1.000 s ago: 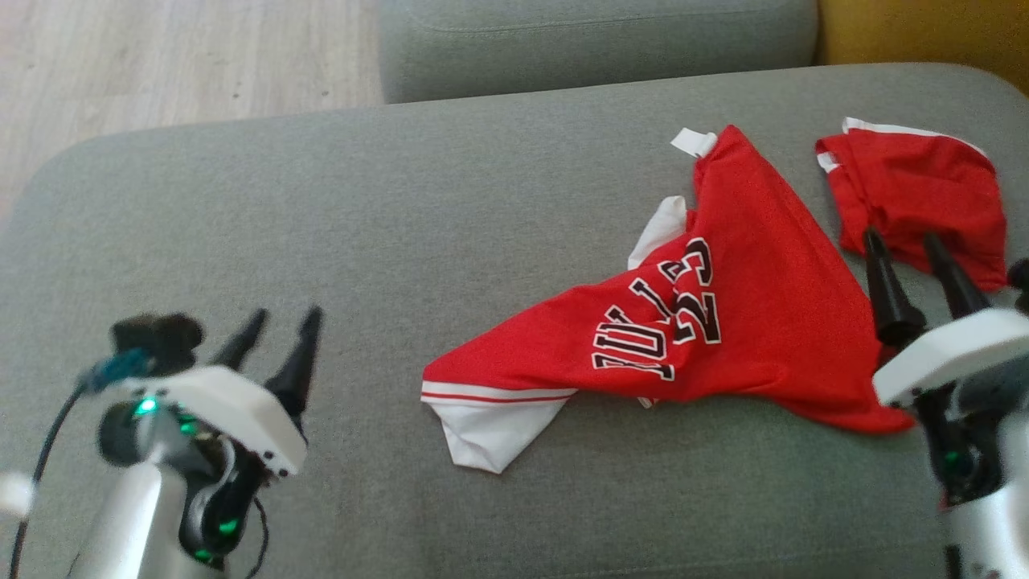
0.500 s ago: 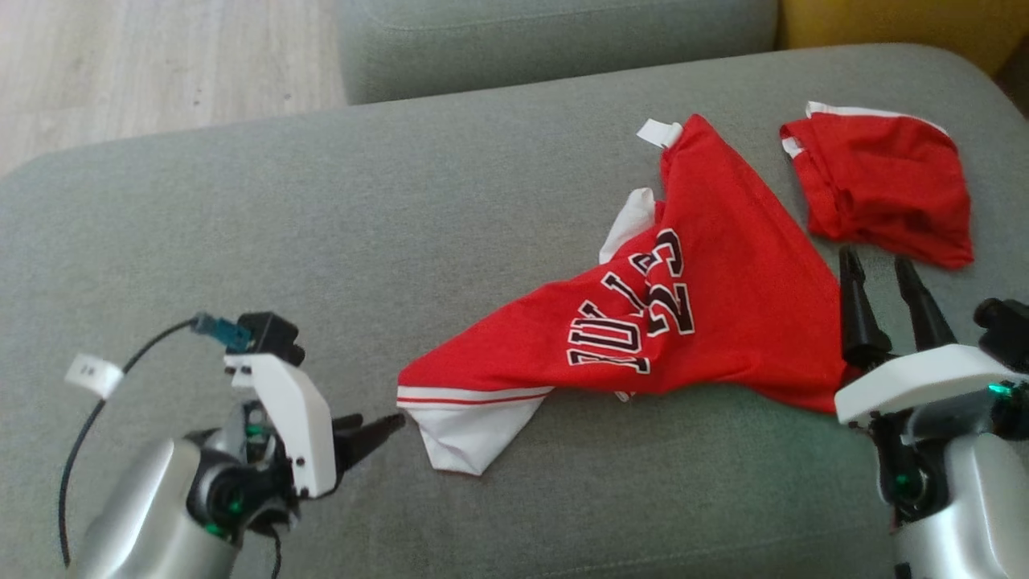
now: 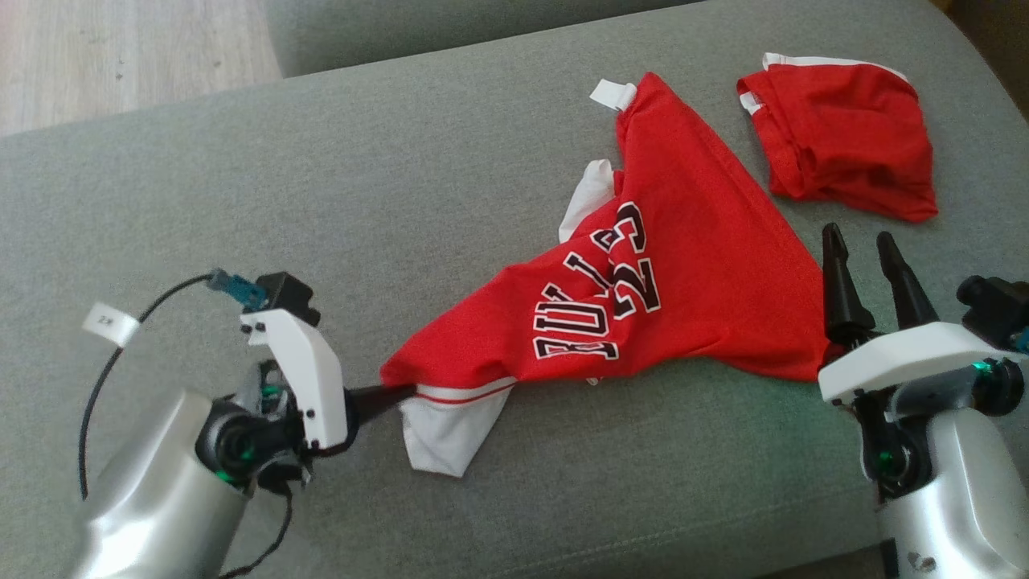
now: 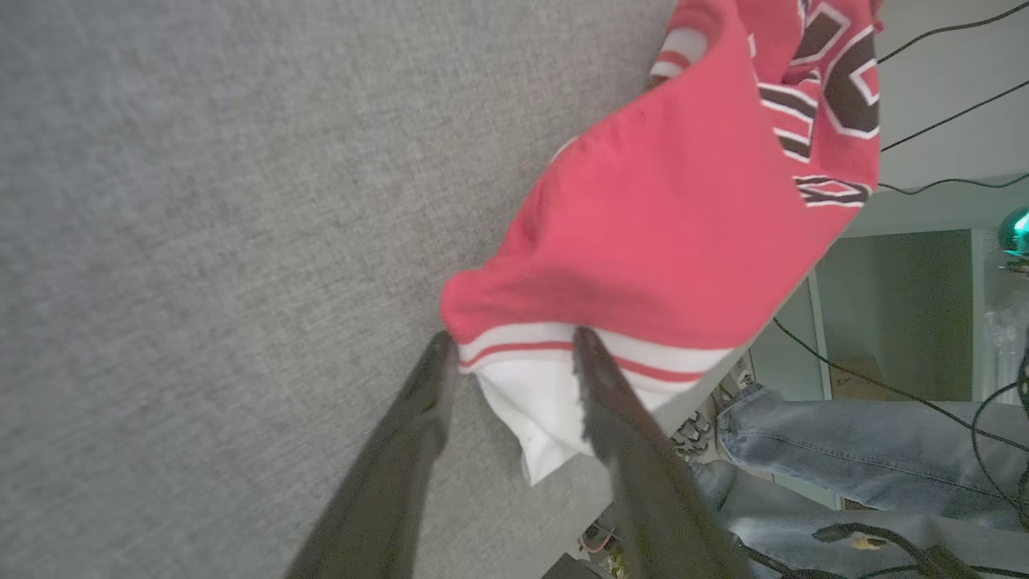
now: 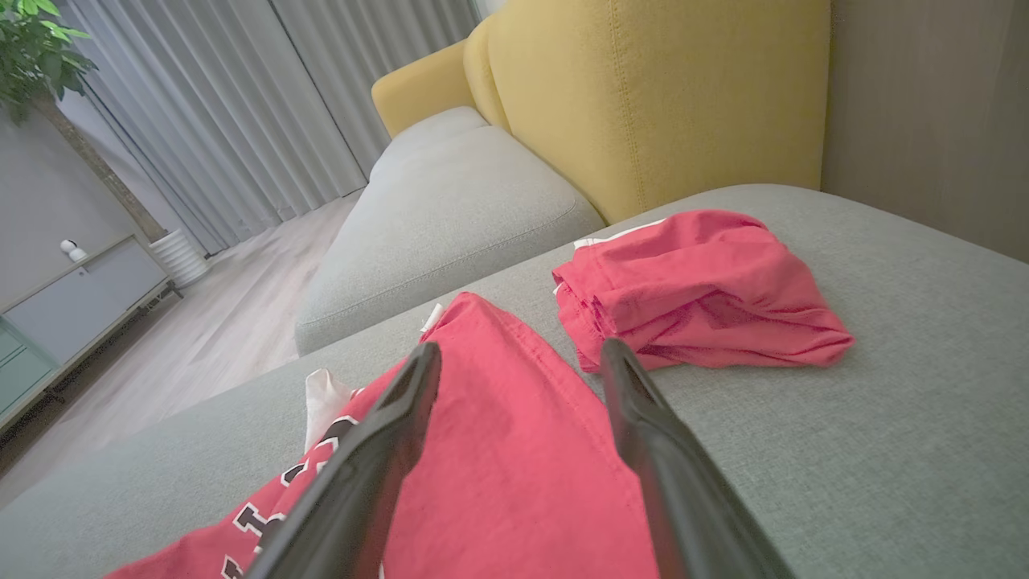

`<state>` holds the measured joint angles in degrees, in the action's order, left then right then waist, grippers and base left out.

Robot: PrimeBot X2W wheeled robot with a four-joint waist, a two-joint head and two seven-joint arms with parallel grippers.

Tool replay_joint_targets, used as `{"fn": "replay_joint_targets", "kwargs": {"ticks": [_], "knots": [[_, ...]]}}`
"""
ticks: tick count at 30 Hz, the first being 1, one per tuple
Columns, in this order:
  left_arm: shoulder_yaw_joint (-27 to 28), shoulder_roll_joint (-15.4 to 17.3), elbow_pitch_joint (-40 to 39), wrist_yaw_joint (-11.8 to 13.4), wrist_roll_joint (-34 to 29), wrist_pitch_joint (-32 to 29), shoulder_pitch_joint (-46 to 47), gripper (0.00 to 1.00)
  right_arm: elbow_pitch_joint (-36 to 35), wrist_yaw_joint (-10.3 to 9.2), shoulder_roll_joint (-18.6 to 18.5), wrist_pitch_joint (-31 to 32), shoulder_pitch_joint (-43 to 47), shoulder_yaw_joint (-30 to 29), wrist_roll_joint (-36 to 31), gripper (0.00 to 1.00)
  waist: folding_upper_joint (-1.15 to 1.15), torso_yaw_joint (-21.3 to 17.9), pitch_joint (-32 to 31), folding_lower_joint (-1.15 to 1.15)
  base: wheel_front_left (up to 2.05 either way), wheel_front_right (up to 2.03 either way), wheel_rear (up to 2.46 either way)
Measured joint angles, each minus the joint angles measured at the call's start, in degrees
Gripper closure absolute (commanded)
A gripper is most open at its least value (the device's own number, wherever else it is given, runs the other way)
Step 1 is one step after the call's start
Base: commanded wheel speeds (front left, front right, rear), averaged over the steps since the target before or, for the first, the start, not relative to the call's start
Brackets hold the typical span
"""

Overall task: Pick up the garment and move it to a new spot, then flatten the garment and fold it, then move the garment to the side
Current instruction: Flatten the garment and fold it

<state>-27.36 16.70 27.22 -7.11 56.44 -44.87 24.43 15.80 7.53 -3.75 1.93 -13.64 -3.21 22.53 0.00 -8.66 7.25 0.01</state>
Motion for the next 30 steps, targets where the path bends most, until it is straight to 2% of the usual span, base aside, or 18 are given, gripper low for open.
{"fn": "replay_joint_targets", "kwargs": {"ticks": [1,2,14,21,26,30], "knots": [[-0.3,0.2,0.0,0.0,0.7,0.1,0.1,0.66,0.1,0.0,0.0,0.0,0.0,0.0,0.0,0.0,0.0,-0.1,0.0,0.0,0.0,0.0,0.0],[-0.3,0.3,0.0,0.0,1.5,0.6,0.4,1.0,0.1,0.0,0.0,-0.3,0.0,0.0,0.0,0.0,0.0,-0.1,0.0,0.0,0.0,0.0,0.0],[-3.2,4.1,0.5,0.0,6.4,2.7,2.3,1.0,0.3,0.0,-0.1,-0.4,0.0,-0.8,0.0,0.0,0.0,1.4,-0.5,-0.01,0.0,0.0,0.0],[0.3,7.9,1.7,0.2,7.4,4.5,6.9,1.0,-0.7,0.0,-0.2,-0.4,0.0,-0.6,0.0,0.0,0.0,2.1,1.0,-0.01,0.0,0.0,0.0],[2.7,9.5,6.3,3.1,7.4,5.2,10.0,1.0,-1.1,0.0,-0.4,-0.3,0.0,-0.4,0.2,0.0,0.0,1.9,2.9,-0.01,0.0,0.0,0.0],[4.3,10.8,9.3,4.6,7.0,8.0,12.0,1.0,-1.5,0.0,-0.7,-0.3,-0.9,-0.1,0.2,0.0,0.0,1.4,4.7,0.0,0.0,0.0,0.0]]}}
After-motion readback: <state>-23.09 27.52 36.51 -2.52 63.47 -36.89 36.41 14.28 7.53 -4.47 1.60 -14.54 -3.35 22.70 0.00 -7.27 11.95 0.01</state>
